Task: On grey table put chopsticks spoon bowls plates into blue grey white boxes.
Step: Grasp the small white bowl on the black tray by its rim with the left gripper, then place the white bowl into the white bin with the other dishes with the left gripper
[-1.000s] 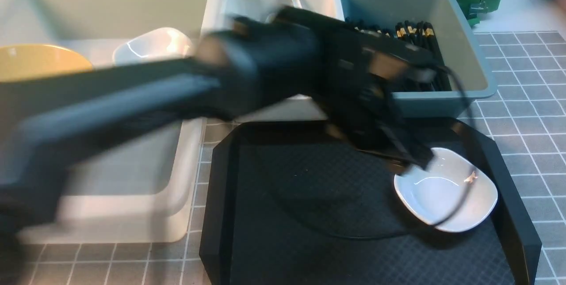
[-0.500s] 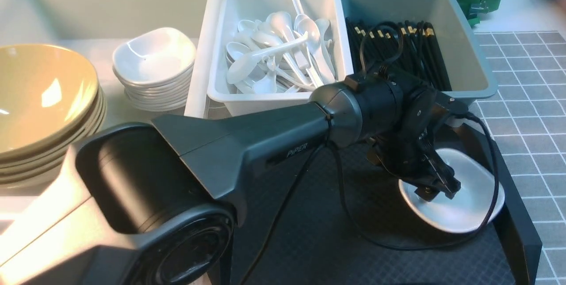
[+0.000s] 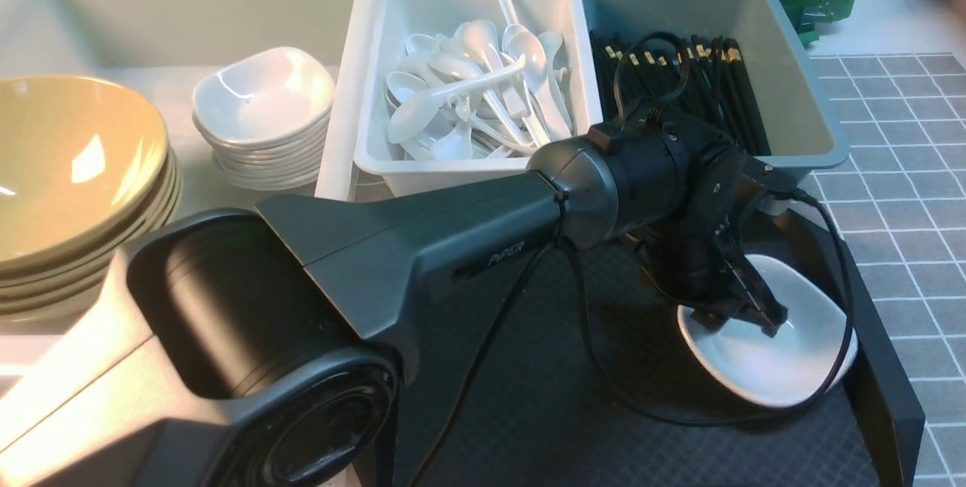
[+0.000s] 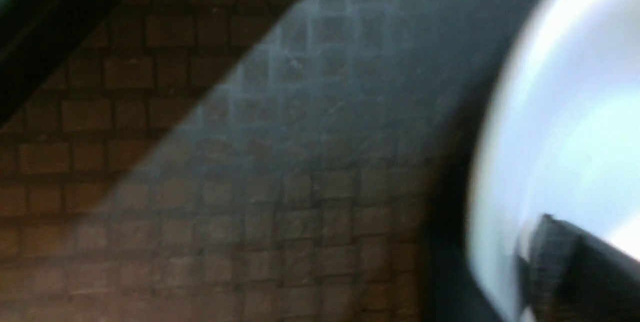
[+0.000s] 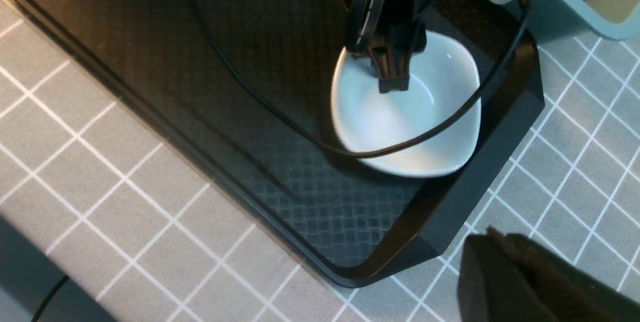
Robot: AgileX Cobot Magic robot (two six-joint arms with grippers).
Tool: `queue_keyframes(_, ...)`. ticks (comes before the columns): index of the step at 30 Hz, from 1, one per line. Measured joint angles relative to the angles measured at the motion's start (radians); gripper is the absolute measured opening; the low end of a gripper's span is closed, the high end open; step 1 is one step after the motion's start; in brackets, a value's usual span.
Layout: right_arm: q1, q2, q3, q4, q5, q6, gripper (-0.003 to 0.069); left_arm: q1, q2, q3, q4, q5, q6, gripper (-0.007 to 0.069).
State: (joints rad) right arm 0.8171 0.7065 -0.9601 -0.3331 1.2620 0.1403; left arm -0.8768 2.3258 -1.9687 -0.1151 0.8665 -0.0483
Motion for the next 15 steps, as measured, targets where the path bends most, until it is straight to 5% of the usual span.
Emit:
queue_keyframes(8,0.000,0.074,-0.041,0.058,0.004,-0.051,0.0042,0.081,-0.172,0.012,0.032,0.120,0.035,0.0005)
queue_keyframes(15,0.000,0.266,-0.188,0.158,-0.080,-0.178,0.0043,0.323,-0.508,0.011,0.050,0.179,0.073,0.0001)
